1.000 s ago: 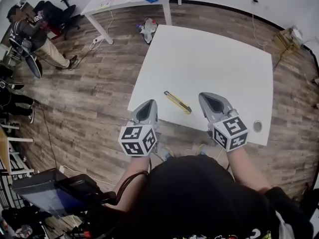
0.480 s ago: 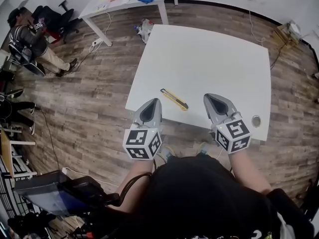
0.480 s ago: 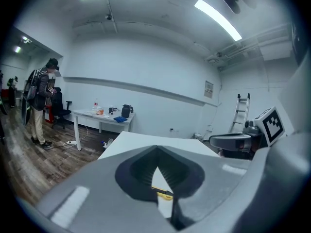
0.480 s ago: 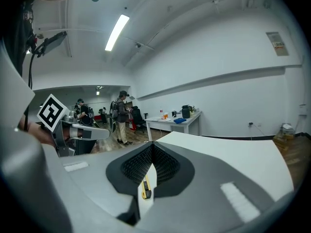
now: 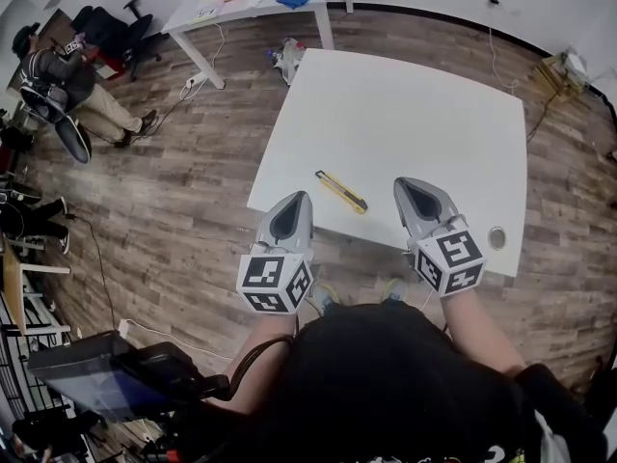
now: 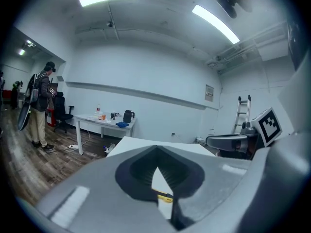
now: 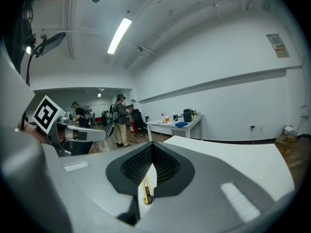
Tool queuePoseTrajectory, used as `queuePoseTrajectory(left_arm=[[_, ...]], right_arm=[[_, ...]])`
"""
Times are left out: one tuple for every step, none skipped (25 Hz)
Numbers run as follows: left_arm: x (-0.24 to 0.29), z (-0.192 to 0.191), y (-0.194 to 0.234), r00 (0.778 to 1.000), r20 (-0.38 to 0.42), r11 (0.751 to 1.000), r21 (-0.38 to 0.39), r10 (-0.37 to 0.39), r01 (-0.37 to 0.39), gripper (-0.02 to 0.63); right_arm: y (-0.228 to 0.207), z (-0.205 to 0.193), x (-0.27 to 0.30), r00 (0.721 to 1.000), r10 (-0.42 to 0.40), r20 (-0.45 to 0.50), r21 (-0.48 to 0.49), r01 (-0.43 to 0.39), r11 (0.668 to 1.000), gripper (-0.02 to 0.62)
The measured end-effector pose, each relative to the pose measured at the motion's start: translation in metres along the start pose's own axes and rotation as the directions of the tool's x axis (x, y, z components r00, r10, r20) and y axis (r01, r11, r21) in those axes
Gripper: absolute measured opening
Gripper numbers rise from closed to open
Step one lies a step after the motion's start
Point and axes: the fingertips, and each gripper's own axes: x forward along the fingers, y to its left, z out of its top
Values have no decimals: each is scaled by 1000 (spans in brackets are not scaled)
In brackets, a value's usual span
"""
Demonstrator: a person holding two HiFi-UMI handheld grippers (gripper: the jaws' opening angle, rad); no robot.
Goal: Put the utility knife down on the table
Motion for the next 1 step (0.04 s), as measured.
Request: queuePoseTrajectory(left_arm=[[0, 1, 0, 1000, 3, 1000, -1, -1, 1, 0]], right_arm=[[0, 1, 0, 1000, 1, 2, 0, -1, 1000, 23]])
